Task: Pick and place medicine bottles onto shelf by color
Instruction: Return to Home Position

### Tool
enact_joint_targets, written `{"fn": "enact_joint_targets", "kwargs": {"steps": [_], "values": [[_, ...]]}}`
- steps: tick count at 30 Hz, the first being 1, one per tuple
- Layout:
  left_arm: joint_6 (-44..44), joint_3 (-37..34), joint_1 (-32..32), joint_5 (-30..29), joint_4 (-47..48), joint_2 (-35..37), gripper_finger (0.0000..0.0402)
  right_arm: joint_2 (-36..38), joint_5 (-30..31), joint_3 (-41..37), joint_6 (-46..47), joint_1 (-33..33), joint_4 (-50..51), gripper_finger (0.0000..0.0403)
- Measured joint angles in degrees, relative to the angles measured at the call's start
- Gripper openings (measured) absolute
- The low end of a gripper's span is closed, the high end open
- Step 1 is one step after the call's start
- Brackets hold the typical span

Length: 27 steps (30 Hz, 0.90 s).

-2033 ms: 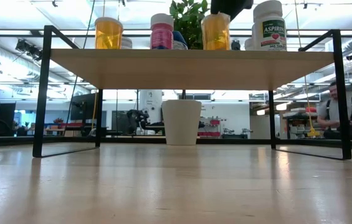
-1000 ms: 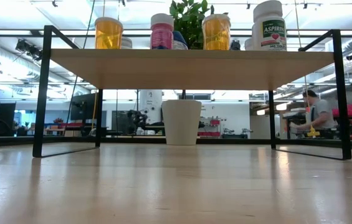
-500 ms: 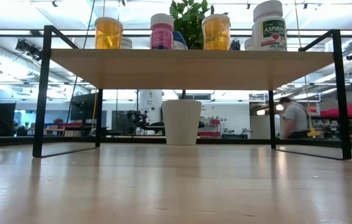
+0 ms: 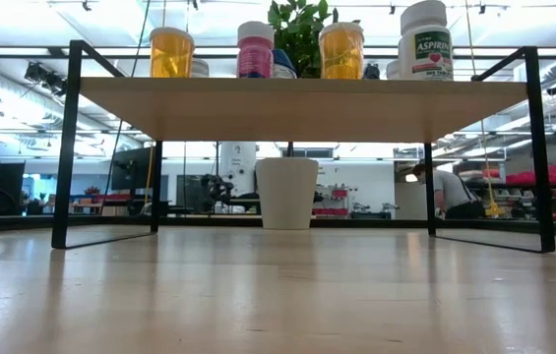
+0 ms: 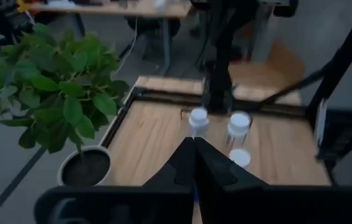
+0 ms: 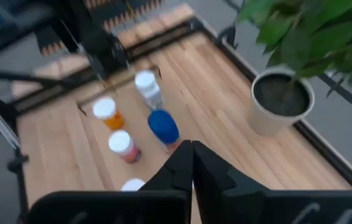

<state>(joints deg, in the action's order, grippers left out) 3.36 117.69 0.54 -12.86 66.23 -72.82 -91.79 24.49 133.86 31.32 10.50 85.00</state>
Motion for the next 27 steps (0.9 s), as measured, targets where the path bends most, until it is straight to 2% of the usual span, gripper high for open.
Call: {"fn": "enact_joint_targets", "kwargs": {"steps": [6, 9, 12, 14, 17, 20, 23, 27], "values": [[4.9, -27.4, 0.0, 0.1, -24.4, 17.2, 0.0003, 5.2, 1.7, -1.5, -1.1, -0.6, -5.4, 0.0007], [8.6, -40.5, 0.0, 0.1, -38.2, 25.3, 0.0004, 7.9, 2.1, -5.2, -0.2, -1.1, -7.9, 0.0006], [12.1, -50.3, 0.0, 0.8, -51.3, 32.5, 0.0003, 11.8, 3.0, -11.2, 2.1, -1.1, -10.0, 0.0006], [14.1, -54.9, 0.1, 1.5, -55.6, 36.8, 0.0003, 15.4, 4.8, -16.8, 4.8, -1.0, -11.6, 0.0006], [16.7, -59.9, 0.0, 1.6, -55.9, 42.8, 0.0004, 21.7, 6.9, -28.0, 7.8, -0.9, -17.5, 0.0005], [19.5, -64.6, 0.0, 1.5, -55.9, 48.2, 0.0003, 29.1, 7.7, -41.4, 9.7, -1.4, -27.9, 0.0005], [22.3, -69.0, 0.0, 1.5, -59.7, 53.0, 0.0003, 36.7, 8.6, -55.1, 12.0, -2.2, -39.1, 0.0005], [24.9, -73.7, 0.0, 1.5, -63.8, 57.6, 0.0002, 44.5, 8.7, -69.5, 14.4, -3.2, -50.6, 0.0005]]}}
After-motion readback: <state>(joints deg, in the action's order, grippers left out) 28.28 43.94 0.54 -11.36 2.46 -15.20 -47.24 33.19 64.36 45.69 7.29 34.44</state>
